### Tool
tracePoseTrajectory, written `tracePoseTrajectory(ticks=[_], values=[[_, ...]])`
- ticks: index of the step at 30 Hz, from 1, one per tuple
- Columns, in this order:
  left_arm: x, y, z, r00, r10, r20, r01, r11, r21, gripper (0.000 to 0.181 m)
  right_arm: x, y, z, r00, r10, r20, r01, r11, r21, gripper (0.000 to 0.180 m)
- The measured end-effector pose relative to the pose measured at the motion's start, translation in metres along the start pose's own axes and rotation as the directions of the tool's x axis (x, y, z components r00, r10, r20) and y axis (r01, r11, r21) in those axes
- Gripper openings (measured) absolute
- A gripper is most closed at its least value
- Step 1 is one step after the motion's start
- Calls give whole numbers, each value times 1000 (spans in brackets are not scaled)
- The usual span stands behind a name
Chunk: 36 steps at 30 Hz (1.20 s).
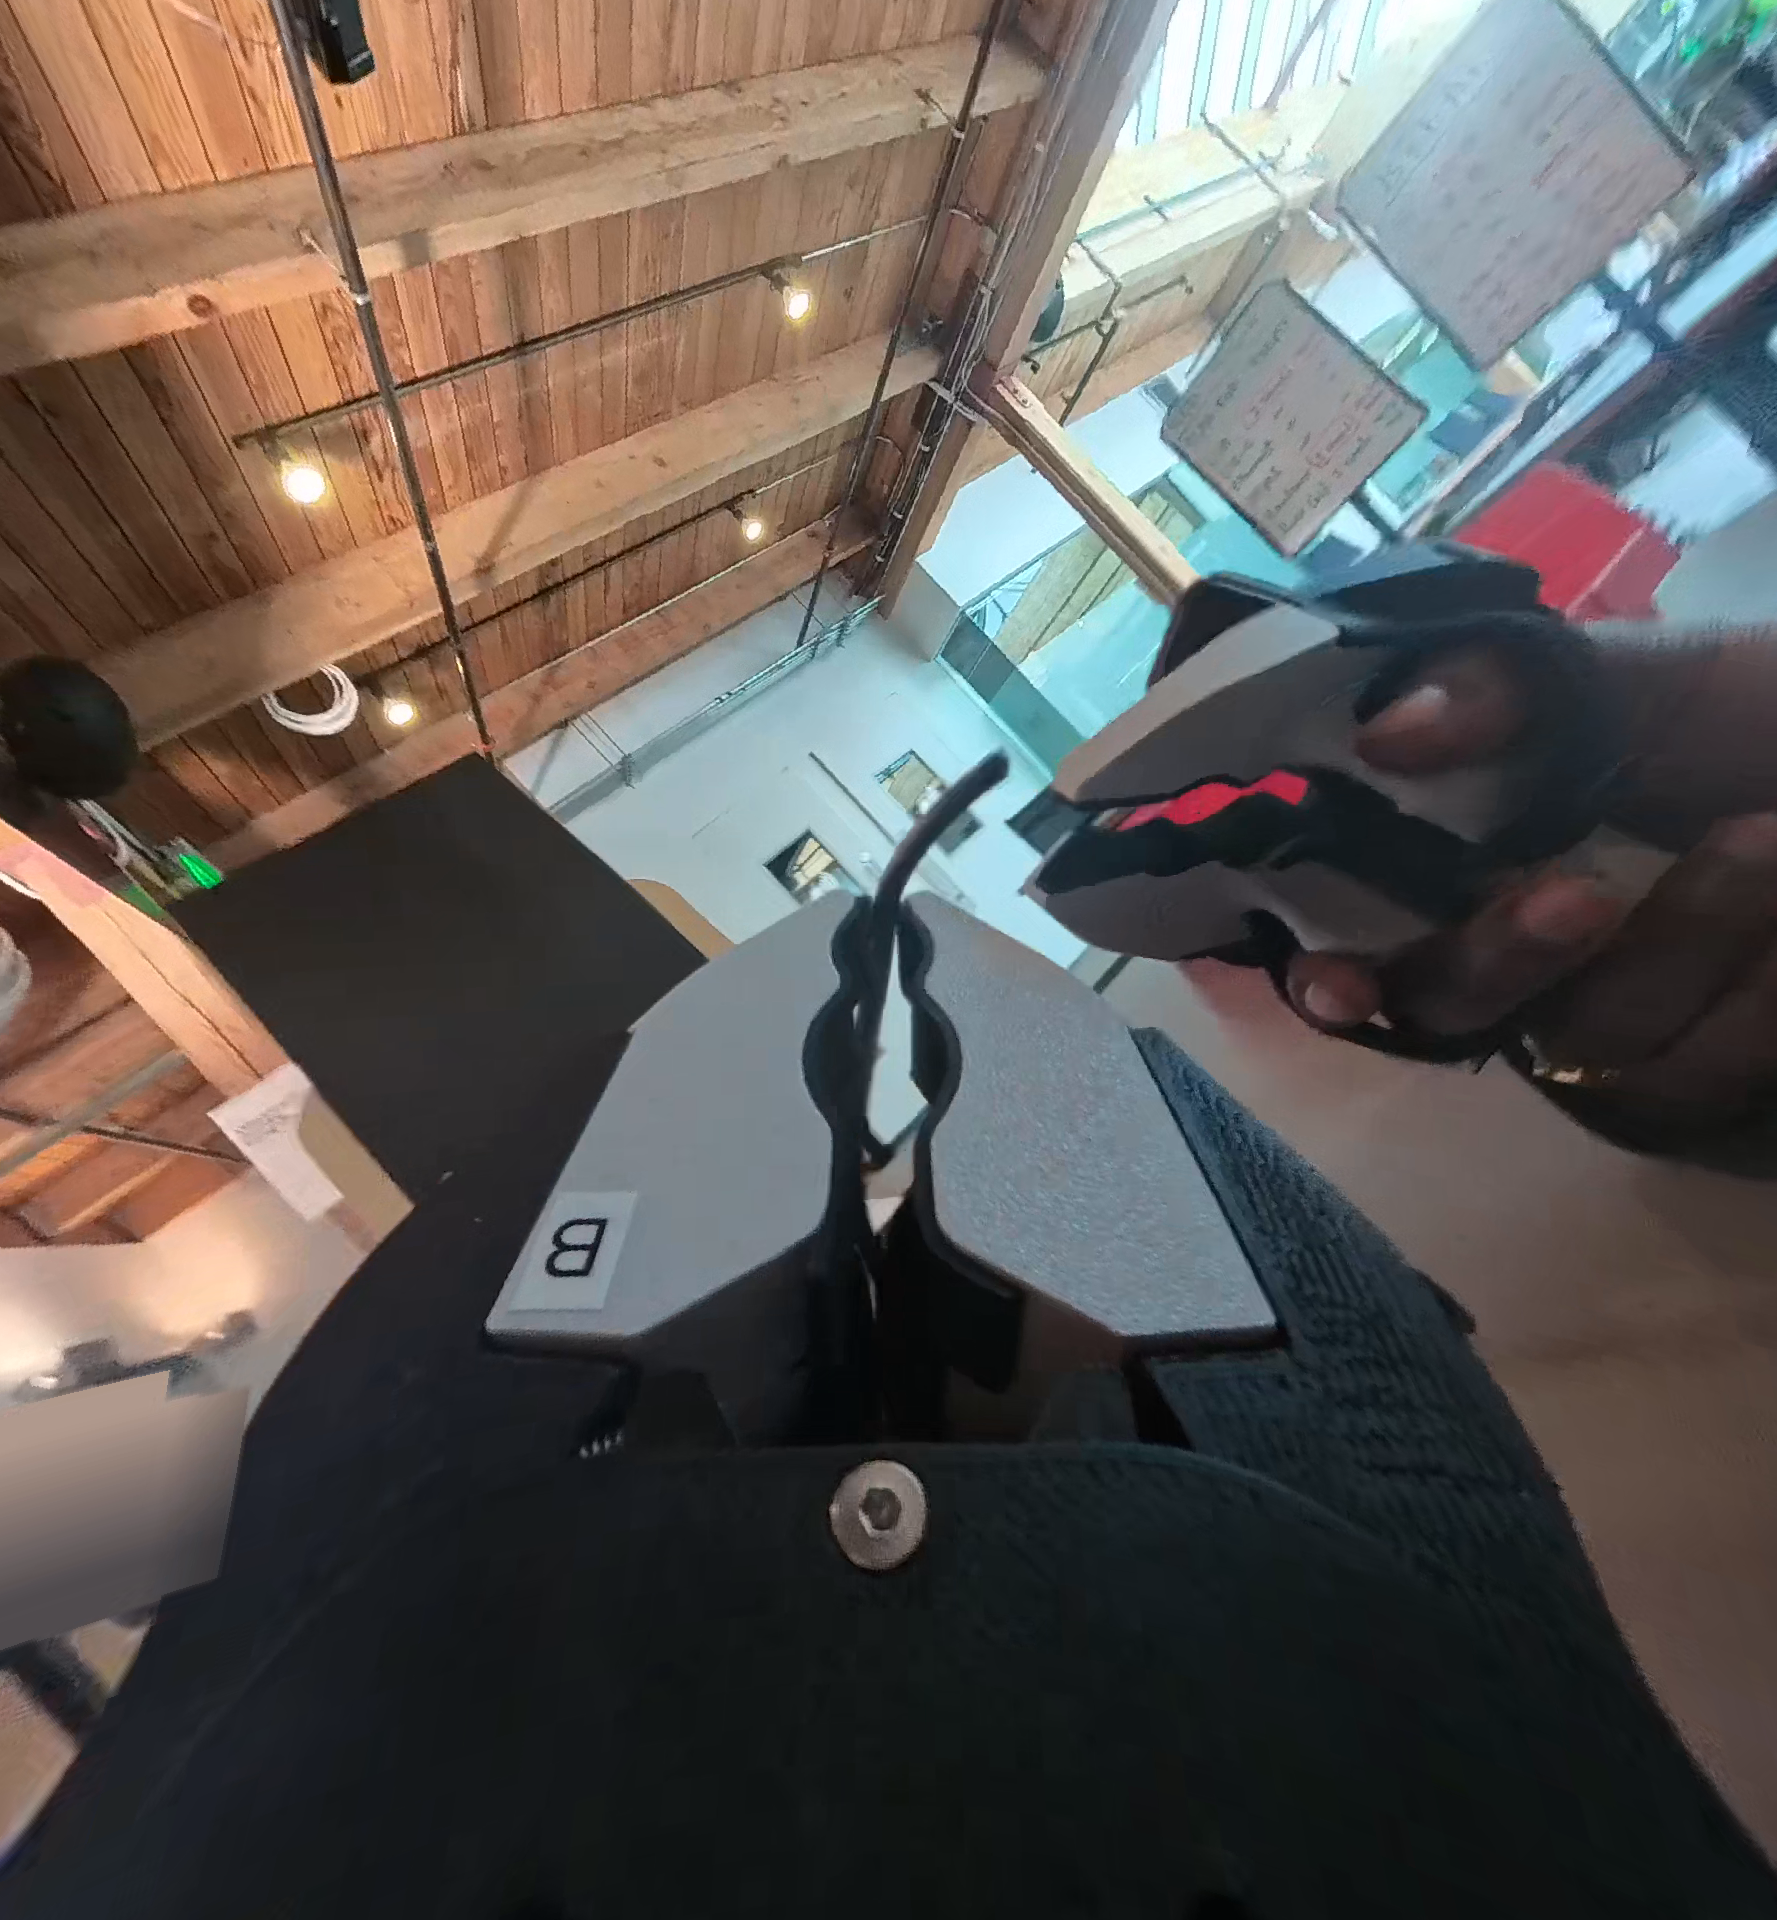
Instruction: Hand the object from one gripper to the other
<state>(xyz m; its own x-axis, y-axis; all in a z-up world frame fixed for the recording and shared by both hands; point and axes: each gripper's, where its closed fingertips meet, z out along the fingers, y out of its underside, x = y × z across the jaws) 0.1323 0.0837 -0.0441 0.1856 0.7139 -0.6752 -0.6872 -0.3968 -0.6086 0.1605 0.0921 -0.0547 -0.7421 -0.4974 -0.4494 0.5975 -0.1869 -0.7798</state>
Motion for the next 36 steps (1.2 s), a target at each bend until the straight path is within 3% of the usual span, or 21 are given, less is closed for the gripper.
tracePoseTrajectory(ticks=[3,7,9,12,16,18,22,29,34,36], values=[[-12,-3,-3,972,-233,-18,233,971,46,3,2,-6,-1,994,-93,-55,95,995,30,28],[-17,-9,-8,808,-560,-184,582,808,91,4,16,-15,-5,925,-294,-240,308,951,22,50],[-14,-12,-8,732,-630,-260,666,742,78,4,25,-18,-8,818,-454,-355,465,883,-58,54],[-12,-19,-11,695,-646,-316,700,708,94,4,34,-16,-11,601,-667,-439,638,732,-238,57],[-9,-24,-13,671,-648,-360,718,689,98,4,38,-13,-12,424,-790,-443,710,594,-379,35],[-14,-25,-14,659,-663,-355,735,668,115,4,39,-15,-15,426,-783,-453,701,603,-381,22],[-22,-23,-15,618,-705,-347,776,617,128,4,35,-10,-13,523,-742,-420,666,663,-343,7],[-27,-19,-14,621,-719,-312,778,613,138,4,36,0,-9,540,-751,-380,653,659,-374,7],[-29,-18,-14,594,-742,-310,801,581,143,4,48,28,2,550,-778,-302,604,621,-500,58],[-27,-18,-13,585,-747,-317,807,574,137,4,54,39,5,536,-798,-276,577,584,-571,62]])
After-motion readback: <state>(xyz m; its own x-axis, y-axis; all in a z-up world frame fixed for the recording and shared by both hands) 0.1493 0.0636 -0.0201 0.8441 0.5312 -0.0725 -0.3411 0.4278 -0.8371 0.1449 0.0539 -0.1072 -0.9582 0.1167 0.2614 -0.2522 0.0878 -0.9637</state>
